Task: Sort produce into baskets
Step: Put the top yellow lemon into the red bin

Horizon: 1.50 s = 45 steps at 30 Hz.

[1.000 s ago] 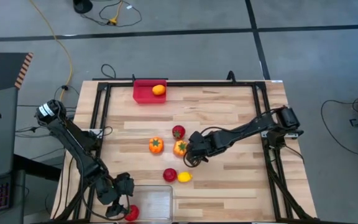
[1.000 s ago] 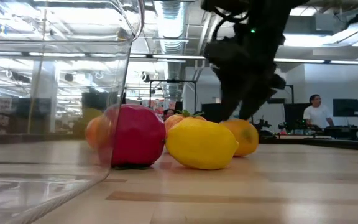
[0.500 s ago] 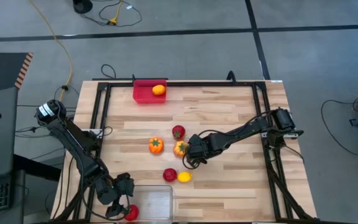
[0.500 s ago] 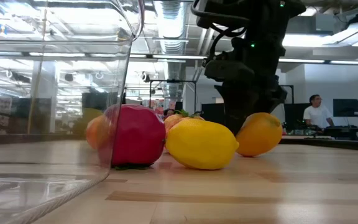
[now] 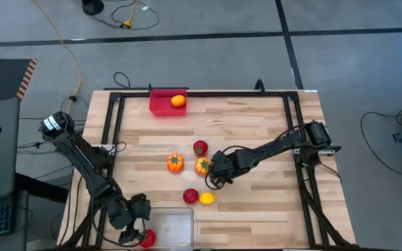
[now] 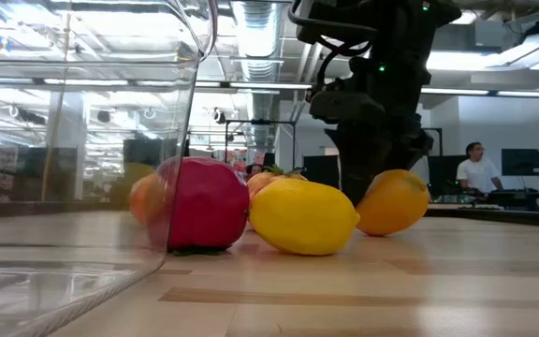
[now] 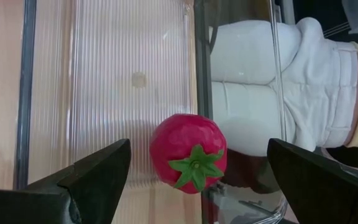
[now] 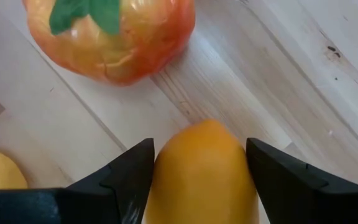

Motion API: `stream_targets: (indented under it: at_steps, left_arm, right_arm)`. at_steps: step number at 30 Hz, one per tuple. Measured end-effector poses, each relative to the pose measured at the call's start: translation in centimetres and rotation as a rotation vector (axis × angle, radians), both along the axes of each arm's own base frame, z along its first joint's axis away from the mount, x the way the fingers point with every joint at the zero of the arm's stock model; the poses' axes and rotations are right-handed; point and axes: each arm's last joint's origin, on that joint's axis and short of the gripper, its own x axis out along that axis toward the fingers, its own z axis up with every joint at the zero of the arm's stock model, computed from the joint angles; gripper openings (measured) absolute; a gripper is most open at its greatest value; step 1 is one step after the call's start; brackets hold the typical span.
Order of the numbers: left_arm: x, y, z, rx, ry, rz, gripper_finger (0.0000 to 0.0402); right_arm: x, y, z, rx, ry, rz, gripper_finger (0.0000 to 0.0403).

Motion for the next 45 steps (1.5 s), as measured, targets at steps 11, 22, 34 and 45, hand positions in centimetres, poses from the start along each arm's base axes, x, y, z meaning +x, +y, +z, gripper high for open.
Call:
stream_targets:
  at_steps: [11, 22, 34, 45]
  left_arm:
    - [0.0, 0.0, 0.0, 0.001, -0.001, 0.001, 0.0365]
    - [0.6, -0.1, 0.5, -0.052, -0.04, 0.011, 0.0365]
    - [1.6, 0.7, 0.9, -0.089, -0.053, -0.016, 0.0365]
    - [1.3, 3.6, 4.7, -0.014, -0.274, -0.034, 0.0365]
  right_arm:
    - [0.0, 0.0, 0.0, -0.001, -0.001, 0.0, 0.0223]
    - [1.3, -0.5, 1.6, -0.009, -0.044, 0.049, 0.0222]
    - [3.7, -3.0, 7.5, -0.068, -0.111, 0.15, 0.0222]
    - [6.9, -9.2, 11.1, -0.291, -0.374, 0.177, 0.0225]
